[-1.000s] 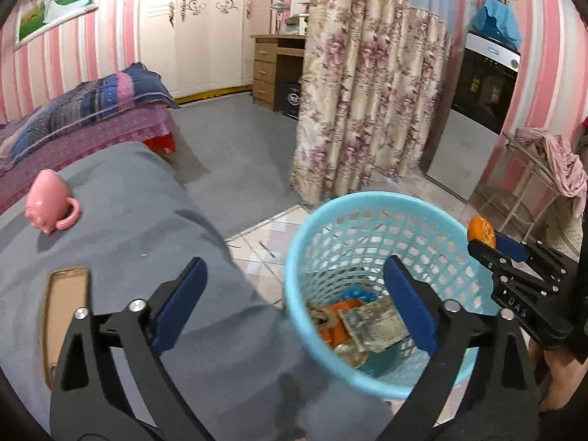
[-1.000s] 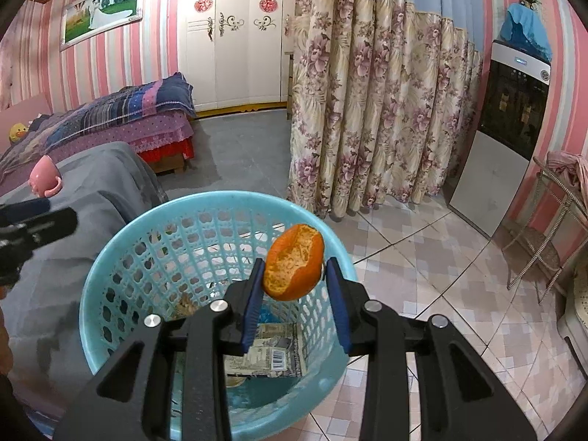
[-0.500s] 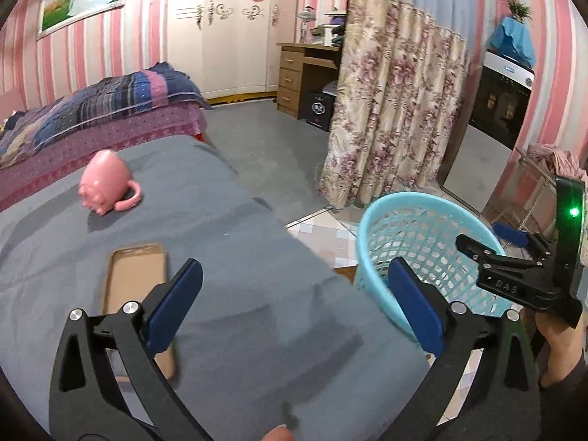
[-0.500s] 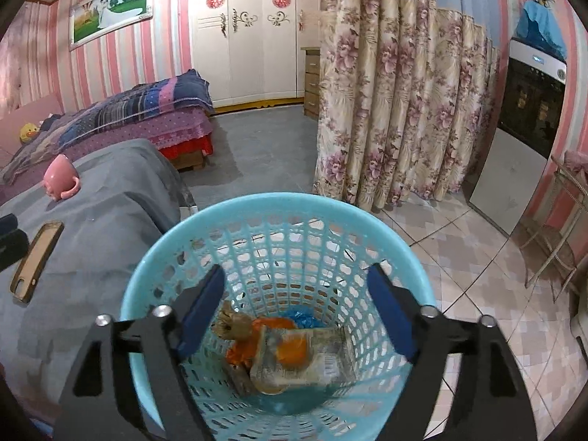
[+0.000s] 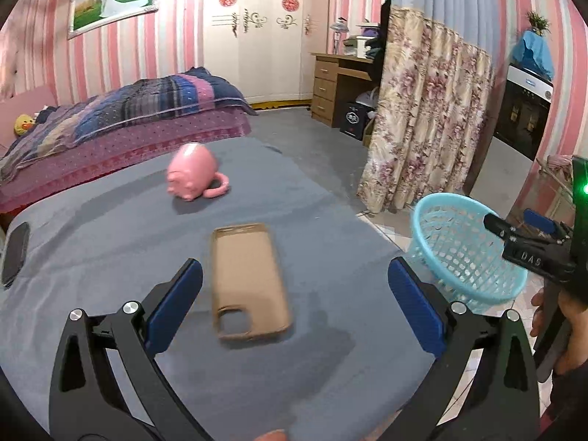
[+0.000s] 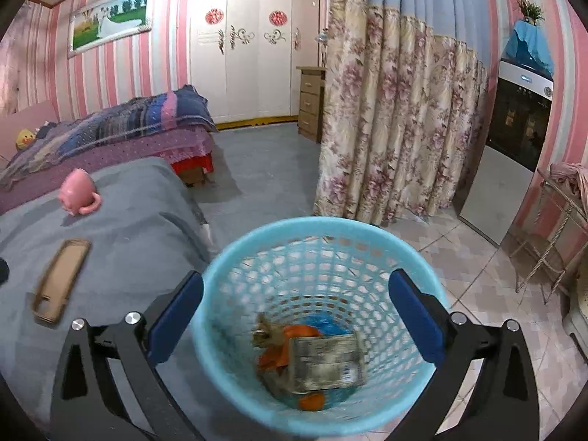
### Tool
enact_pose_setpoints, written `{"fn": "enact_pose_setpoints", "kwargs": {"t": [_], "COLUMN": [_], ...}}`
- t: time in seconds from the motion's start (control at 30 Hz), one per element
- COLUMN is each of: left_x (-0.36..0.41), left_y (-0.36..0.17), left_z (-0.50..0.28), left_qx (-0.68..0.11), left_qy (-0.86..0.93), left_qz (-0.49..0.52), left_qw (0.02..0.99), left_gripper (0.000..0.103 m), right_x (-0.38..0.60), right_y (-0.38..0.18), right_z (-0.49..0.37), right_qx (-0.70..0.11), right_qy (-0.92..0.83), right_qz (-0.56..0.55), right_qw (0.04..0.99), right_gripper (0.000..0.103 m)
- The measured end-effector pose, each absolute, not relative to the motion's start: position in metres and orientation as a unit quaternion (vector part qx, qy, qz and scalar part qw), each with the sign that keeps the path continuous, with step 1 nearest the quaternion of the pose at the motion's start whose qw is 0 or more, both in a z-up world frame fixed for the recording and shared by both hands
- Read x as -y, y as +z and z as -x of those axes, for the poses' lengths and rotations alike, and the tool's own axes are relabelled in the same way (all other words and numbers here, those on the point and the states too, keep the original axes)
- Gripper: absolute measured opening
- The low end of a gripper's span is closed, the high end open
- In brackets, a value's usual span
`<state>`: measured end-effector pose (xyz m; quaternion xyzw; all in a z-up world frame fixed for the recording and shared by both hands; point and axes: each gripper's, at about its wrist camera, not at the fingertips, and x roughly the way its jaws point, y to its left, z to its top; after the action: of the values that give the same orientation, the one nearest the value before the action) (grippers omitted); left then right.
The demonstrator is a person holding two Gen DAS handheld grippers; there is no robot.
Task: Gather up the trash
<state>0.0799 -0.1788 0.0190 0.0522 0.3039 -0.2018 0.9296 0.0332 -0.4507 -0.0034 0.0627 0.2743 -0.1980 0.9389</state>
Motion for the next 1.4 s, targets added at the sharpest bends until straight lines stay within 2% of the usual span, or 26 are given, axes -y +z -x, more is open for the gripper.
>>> {"fn": "enact_pose_setpoints", "kwargs": {"t": [0.37,0.6,0.93,1.4], "left_x": [0.056,0.000,-0.019,-0.004], "left_y": [0.012,0.001,0.000,0.005], "left_z": [-0.062,-0.058,-0.041,-0.016], "left_qx": [-0.310,-0.314,-0.313,-0.288], "left_qy": [-0.127,-0.092,-0.079,-0.073], "left_qz": [-0.033,-0.007,-0.009,-0.025], "left_qw": [0.942,0.945,0.947,0.955], "left_gripper": [0.098,0.098,0.098,0.098], "right_x": [0.339,0.267,0.203,0.190], "right_y": [0.024,0.021,0.014,0.006], "right_z": [-0.031,-0.026,-0.004,0.007], "right_qx": [-0.250,-0.260,-0.251,-0.256], "right_qy": [-0.159,-0.139,-0.107,-0.093], "right_qz": [-0.061,-0.033,-0.024,-0.022], "right_qw": [0.953,0.955,0.962,0.962], "right_gripper": [0.099,0.099,0.098,0.098]}}
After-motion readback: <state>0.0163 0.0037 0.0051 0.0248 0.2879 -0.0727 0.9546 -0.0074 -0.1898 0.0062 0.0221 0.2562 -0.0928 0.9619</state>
